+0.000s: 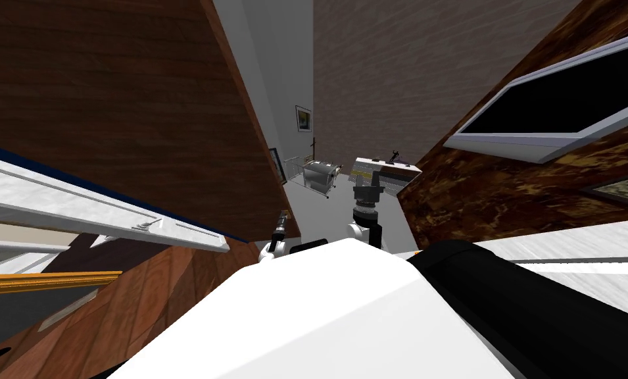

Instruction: Push the door open

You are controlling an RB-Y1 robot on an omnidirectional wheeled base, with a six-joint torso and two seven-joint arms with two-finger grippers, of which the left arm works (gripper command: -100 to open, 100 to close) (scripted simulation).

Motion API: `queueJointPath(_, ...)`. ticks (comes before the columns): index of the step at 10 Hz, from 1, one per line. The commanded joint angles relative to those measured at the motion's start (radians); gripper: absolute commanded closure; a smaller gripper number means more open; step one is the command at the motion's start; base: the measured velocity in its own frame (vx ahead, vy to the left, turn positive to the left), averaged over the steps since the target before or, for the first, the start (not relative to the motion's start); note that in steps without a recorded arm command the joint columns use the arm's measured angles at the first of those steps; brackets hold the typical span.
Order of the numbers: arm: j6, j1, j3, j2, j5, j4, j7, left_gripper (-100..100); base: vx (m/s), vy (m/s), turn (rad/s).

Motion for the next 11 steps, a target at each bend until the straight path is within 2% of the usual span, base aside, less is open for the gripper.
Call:
queueJointPath(1, 0.000, 0.000, 0.000, 0.000, 0.000, 0.000, 0.000, -100, 0.106, -0.020, 0.018)
queueJointPath(2, 0.000, 0.000, 0.000, 0.000, 0.000, 0.000, 0.000, 100, -0.024, 0.000, -0.013)
queueJointPath(7, 0.000, 0.000, 0.000, 0.000, 0.000, 0.000, 0.000, 100, -0.019, 0.004, -0.002)
queueJointPath(11, 0.009, -0.005, 0.042, 0.008, 0.025, 0.007, -0.019, 100, 0.171, -0.074, 0.046)
